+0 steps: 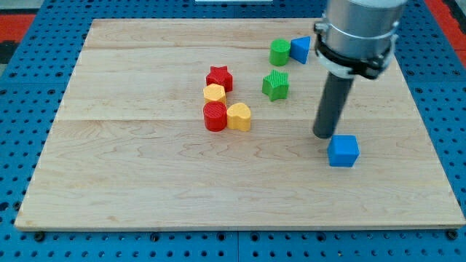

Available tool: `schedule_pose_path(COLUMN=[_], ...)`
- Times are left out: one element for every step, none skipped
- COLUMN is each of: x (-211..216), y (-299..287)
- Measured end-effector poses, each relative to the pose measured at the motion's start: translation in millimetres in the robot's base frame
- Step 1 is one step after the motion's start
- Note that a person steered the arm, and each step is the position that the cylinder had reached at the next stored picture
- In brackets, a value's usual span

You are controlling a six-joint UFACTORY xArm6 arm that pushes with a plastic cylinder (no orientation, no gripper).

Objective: Push the blue triangle and green circle down a bit

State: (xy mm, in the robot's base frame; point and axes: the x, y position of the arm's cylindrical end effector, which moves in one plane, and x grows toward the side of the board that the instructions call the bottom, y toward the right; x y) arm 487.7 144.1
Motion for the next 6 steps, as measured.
schedule_pose_path(x=[36, -20, -121, -198, -236, -207], y=[21, 29, 53, 61, 14, -36])
